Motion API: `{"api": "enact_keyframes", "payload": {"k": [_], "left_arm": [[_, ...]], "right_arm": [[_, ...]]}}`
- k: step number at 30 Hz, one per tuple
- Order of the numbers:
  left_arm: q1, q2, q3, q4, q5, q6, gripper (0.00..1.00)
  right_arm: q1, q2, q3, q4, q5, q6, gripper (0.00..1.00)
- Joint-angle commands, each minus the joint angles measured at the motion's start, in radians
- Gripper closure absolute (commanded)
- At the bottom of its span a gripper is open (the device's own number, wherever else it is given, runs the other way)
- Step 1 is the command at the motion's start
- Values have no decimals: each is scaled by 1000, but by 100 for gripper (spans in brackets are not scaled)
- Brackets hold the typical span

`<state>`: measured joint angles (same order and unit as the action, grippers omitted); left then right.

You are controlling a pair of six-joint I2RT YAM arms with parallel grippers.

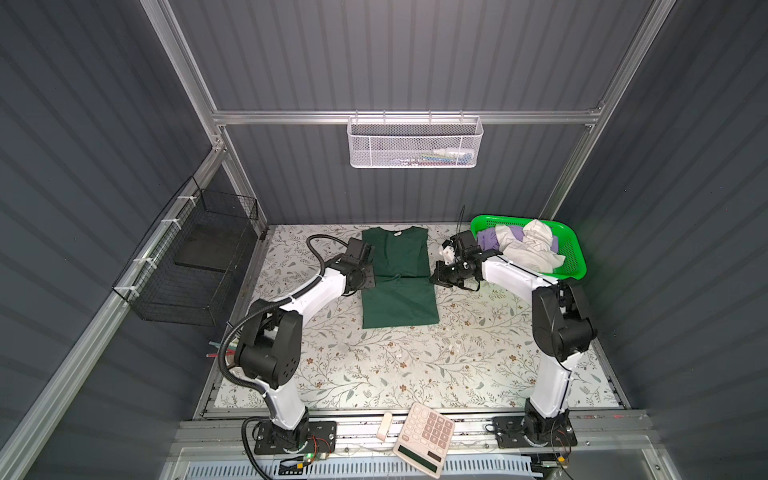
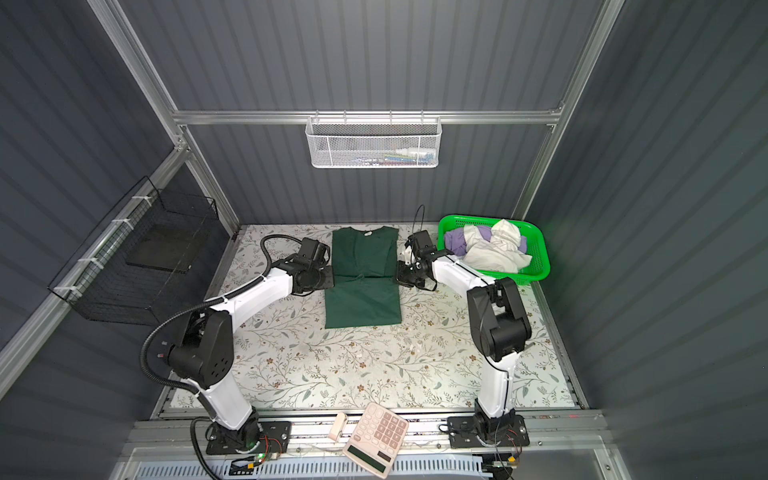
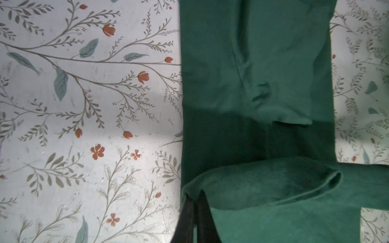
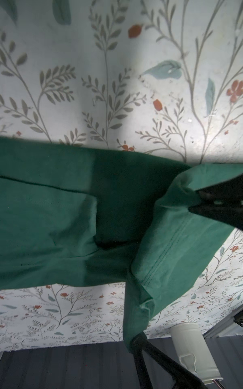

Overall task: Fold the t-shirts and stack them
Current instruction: 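Lift the near hem and fold it toward the collar with both grippers, then lower the folded hem onto the shirt and release with both grippers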

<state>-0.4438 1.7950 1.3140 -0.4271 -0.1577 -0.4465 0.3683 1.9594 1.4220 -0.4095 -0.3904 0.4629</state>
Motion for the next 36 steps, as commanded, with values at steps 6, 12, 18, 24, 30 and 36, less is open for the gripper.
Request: {"api": "enact_keyframes", "payload": {"k": [6, 12, 18, 24, 30, 36], "left_arm": [[12, 114, 127, 7, -3, 37, 94], [16, 56, 109, 30, 16, 36, 66], [6, -62, -80, 86, 145, -23, 61], [-64, -137, -215, 149, 159, -68, 60], [-82, -94, -211, 187, 174, -77, 59], [-94, 34, -120, 210, 213, -70, 59]], "right_arm": [[-7, 38, 61, -39, 31, -47, 85], [-1, -119, -60, 5, 87, -44, 45], [46, -260, -257, 93, 16, 61, 40], [108, -256, -310, 135, 16, 129, 43], [110, -189, -316, 145, 30, 157, 46], [113, -115, -295, 140, 20, 162, 51]]}}
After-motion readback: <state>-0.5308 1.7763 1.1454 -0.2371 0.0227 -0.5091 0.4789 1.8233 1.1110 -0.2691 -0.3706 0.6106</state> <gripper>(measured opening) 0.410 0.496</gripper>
